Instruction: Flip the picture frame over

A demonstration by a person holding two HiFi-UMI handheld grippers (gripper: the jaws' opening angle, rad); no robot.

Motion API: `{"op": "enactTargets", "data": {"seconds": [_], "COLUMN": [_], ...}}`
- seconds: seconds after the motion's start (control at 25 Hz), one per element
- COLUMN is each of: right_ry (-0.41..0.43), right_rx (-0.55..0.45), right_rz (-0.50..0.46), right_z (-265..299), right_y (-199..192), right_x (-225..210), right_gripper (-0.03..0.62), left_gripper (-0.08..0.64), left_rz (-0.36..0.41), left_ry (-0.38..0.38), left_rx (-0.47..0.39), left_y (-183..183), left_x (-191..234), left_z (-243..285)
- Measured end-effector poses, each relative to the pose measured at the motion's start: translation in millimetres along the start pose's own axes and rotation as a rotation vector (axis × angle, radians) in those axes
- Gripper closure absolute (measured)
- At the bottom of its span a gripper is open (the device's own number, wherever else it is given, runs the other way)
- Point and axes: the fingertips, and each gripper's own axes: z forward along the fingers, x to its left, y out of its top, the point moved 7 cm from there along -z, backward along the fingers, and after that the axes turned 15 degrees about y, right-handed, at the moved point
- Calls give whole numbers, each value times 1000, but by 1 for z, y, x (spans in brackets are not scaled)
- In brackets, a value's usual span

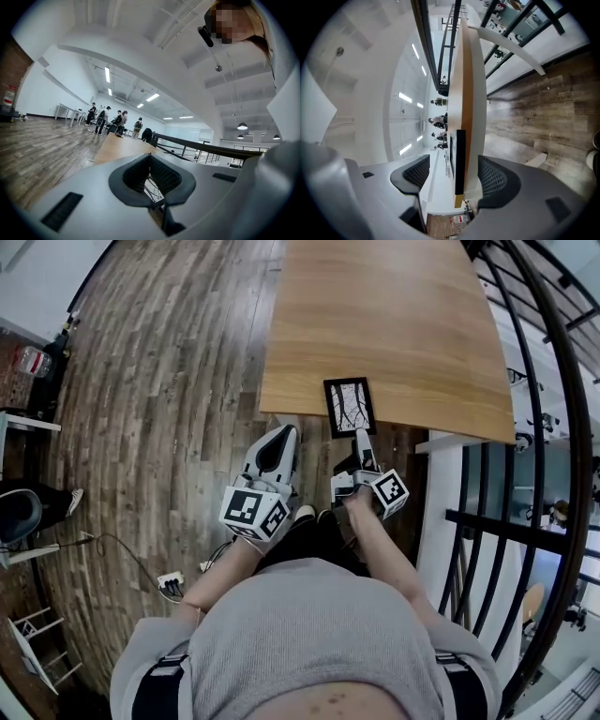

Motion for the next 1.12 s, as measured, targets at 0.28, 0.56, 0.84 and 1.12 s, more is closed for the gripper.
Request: {"op": "enactTargets", "data": {"seconds": [0.28, 0.56, 0.84, 1.12], "right_ry": [-25, -40, -24, -24], "right_rx": [62, 45, -1, -3], "right_rz": [38, -14, 5, -27], "right_z": [24, 32, 29, 30], "right_y": [-3, -2, -2, -2], "right_x": [-24, -23, -19, -10], "right_gripper": [290, 509, 515, 517], "left_gripper": [554, 554, 554, 554], "left_rz": [3, 12, 19, 15], "left_ry": [37, 36, 38, 27], "left_rx": [23, 28, 25, 24], "left_y": [-3, -2, -1, 2], "left_x": [8, 9, 10, 7], "left_z": [-5, -6, -6, -6]}}
